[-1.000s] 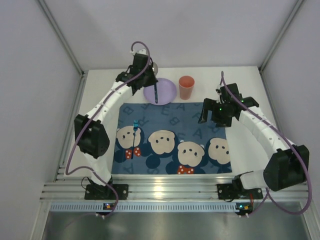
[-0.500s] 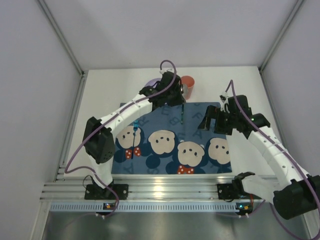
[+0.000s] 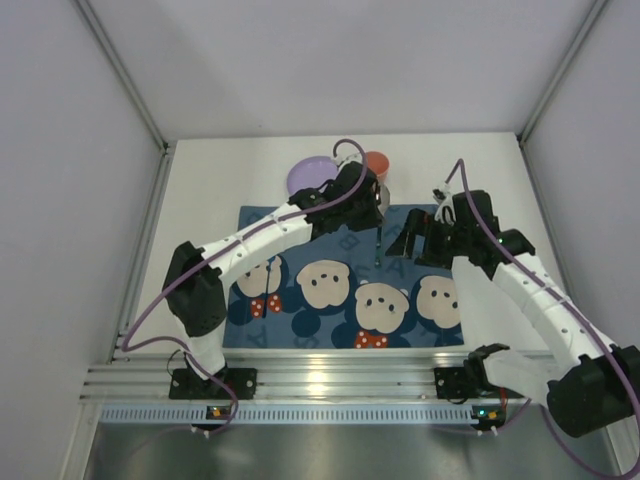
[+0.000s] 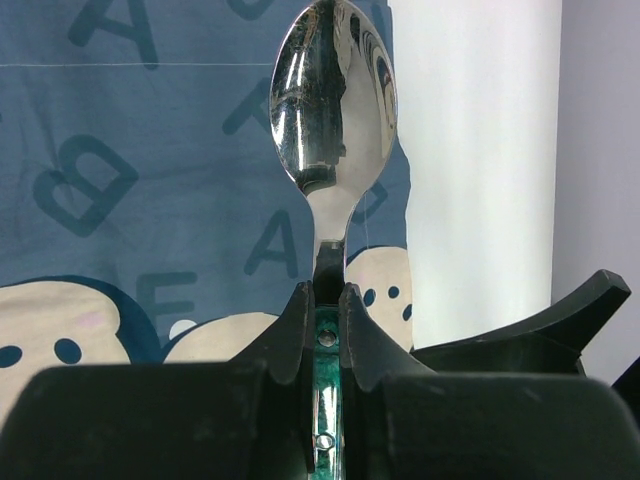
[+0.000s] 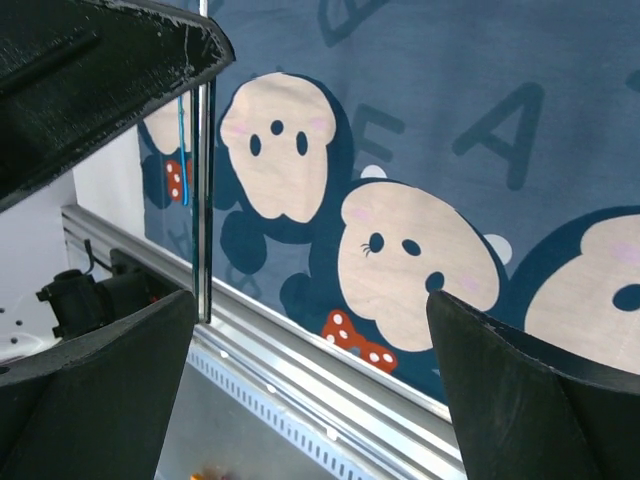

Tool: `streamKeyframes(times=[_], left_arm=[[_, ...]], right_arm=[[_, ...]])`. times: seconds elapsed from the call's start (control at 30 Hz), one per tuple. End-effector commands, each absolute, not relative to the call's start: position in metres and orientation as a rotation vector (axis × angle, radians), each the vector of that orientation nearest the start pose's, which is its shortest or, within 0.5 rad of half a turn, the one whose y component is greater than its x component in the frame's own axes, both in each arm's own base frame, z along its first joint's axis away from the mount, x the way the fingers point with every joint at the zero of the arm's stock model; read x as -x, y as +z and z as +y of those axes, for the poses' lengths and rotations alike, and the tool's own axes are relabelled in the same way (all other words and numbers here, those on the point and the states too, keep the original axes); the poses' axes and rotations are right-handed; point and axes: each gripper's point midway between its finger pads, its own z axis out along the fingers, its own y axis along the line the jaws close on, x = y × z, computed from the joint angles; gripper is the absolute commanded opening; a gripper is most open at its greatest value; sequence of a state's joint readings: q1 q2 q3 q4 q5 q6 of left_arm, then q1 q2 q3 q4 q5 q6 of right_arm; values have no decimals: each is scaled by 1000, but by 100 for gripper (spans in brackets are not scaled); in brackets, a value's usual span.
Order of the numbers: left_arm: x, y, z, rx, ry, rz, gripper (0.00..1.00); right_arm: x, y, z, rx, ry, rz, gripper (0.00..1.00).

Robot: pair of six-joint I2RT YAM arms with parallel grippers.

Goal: Set the dinner table for one person

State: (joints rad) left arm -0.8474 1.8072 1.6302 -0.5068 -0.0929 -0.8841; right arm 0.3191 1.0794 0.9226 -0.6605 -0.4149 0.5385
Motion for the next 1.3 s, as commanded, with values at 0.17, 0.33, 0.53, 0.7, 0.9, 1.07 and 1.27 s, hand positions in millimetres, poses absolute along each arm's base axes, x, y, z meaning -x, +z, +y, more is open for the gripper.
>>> streamKeyframes(times=[0.17, 0.33, 0.53, 0.7, 0.9, 1.07, 1.27], left_arm=[[-332, 248, -414, 129, -955, 2274, 0], [-332, 244, -420, 106, -968, 2287, 0], [-331, 237, -420, 70, -947, 2303, 0], [-327, 223, -416, 19, -901, 2341, 0], [-325, 196, -394, -67, -709, 2421, 28], [-322, 185, -359, -72, -548, 2447, 68], [-318, 182, -323, -7, -484, 2443, 82]], right_arm=[[-250, 197, 208, -34, 1018, 2410, 89], [-249, 193, 224, -25, 1047, 2423, 69], [-252, 185, 226, -33, 1023, 2440, 28], [-250, 178, 221, -44, 988, 2446, 5], [-240, 149, 209, -72, 925, 2517, 0], [-229, 112, 197, -81, 849, 2622, 0], [-225, 80, 185, -93, 760, 2707, 0]])
